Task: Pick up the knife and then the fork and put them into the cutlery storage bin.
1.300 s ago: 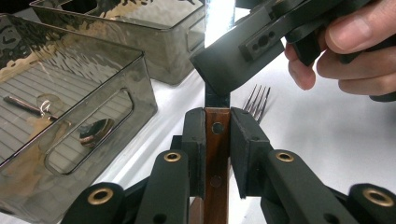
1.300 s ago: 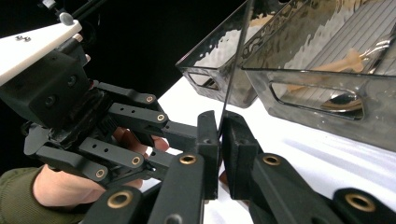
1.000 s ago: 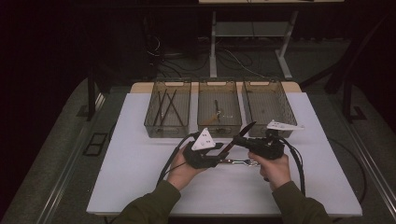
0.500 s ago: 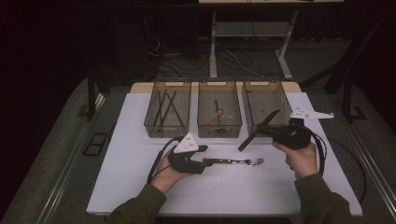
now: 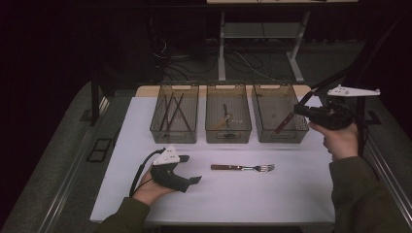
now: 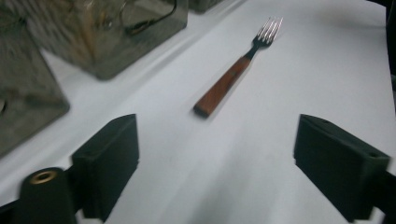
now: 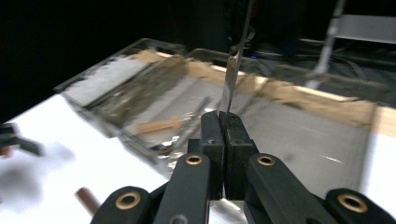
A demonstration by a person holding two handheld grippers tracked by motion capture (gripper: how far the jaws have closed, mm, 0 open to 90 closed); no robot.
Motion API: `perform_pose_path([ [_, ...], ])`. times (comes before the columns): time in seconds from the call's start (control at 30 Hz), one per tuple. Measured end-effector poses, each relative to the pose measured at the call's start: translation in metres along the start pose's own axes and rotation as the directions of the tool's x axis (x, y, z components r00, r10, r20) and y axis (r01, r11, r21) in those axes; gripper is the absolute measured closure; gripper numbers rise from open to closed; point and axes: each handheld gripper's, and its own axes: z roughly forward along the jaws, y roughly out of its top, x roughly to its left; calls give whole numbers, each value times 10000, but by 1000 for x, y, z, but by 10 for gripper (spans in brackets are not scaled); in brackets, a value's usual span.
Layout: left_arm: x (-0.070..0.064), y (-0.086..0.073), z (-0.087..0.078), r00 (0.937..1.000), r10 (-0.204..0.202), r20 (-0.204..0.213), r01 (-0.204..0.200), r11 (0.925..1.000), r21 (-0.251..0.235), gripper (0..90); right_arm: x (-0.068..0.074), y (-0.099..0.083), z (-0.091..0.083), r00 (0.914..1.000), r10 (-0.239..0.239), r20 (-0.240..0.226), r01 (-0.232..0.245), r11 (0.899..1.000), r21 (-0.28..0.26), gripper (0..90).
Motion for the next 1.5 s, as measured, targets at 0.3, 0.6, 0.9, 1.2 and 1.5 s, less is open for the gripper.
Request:
perform_pose_path([
  [0.3,3,-11,-15,9984,-477,-316,470,9986,-222,0,-29,30,10,9858,-541,1589,336,9911,1291,888],
  [0.6,1,-10,-15,9991,-330,-253,326,9993,-158,0,-57,26,39,9726,-753,2199,-13,9443,3290,888],
  [0.9,1,-10,-14,9994,-318,-114,318,9995,-58,0,-66,13,70,9740,-627,2179,-437,8911,4517,887],
  [1.2,-1,-10,-14,9996,-288,-15,287,9996,-49,0,-67,5,96,9741,-668,2159,-290,9105,4126,881],
  [1.5,-1,-10,-13,9998,-202,19,202,9998,15,4,-72,-14,107,9784,129,2064,-816,9412,3279,529],
])
